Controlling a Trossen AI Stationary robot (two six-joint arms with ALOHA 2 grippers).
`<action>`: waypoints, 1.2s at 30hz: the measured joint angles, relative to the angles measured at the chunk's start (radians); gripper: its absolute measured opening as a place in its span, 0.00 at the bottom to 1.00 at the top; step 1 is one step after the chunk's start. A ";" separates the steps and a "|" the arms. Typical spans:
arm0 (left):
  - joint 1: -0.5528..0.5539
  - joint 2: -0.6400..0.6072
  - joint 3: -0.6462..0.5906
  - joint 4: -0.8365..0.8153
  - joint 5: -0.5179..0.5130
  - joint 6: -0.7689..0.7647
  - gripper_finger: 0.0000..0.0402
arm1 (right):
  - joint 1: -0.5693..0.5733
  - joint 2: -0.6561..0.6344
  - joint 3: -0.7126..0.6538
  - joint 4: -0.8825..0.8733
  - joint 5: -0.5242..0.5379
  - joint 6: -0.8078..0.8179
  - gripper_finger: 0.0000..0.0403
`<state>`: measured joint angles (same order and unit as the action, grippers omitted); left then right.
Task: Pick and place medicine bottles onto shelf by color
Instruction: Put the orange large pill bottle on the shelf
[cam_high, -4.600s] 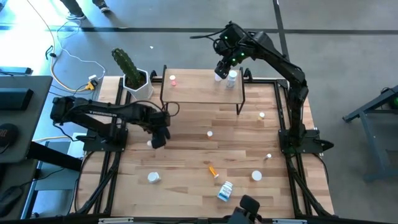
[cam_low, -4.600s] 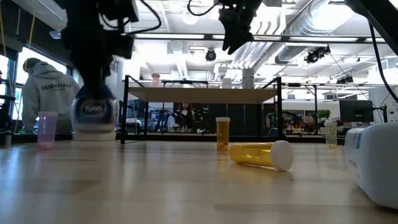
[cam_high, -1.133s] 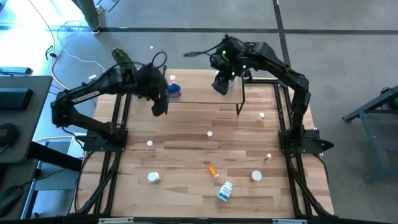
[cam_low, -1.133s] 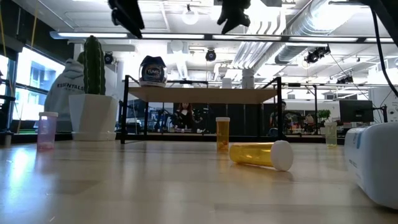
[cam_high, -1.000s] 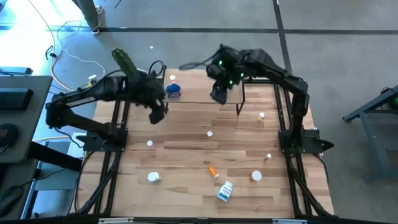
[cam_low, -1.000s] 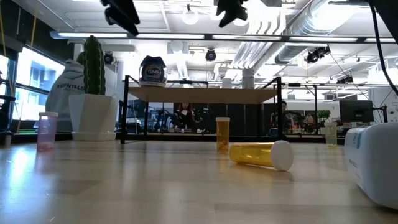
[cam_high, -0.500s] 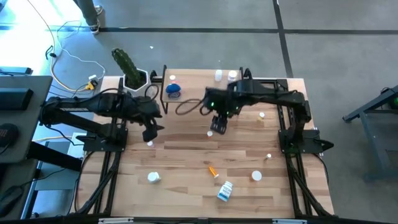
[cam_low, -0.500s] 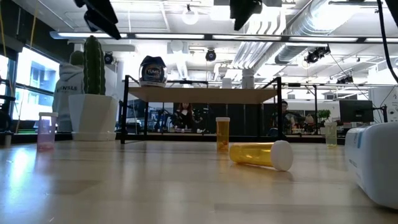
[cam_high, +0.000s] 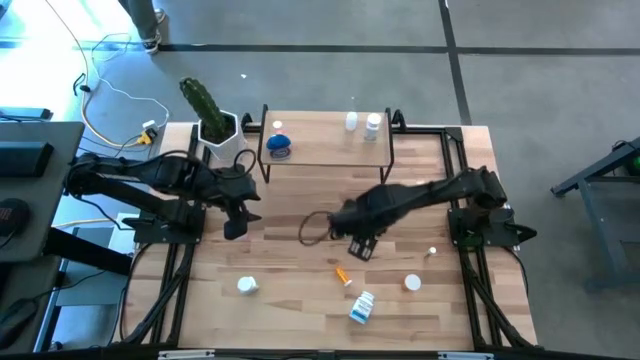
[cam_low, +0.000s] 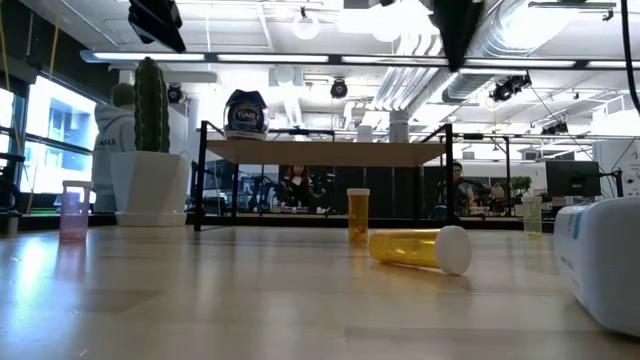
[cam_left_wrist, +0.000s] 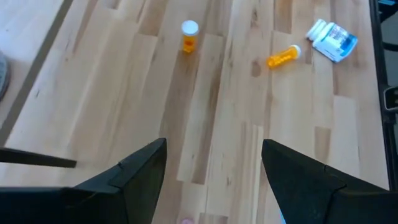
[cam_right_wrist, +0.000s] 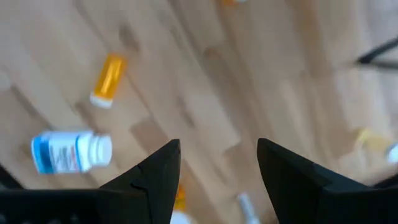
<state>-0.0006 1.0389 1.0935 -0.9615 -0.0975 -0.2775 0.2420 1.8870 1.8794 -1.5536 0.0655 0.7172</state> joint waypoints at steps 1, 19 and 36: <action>-0.005 0.000 0.000 0.000 0.000 0.000 0.63 | 0.014 0.000 -0.015 0.000 -0.014 0.024 0.51; -0.098 0.000 0.000 -0.002 0.000 -0.008 0.63 | 0.223 0.000 -0.096 -0.017 -0.098 0.239 0.51; -0.114 0.000 0.000 0.003 0.005 -0.082 0.63 | 0.358 -0.013 -0.096 -0.017 -0.041 0.226 0.51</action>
<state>-0.1143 1.0393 1.0939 -0.9585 -0.0925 -0.3595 0.5995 1.8742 1.7832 -1.5707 0.0246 0.9429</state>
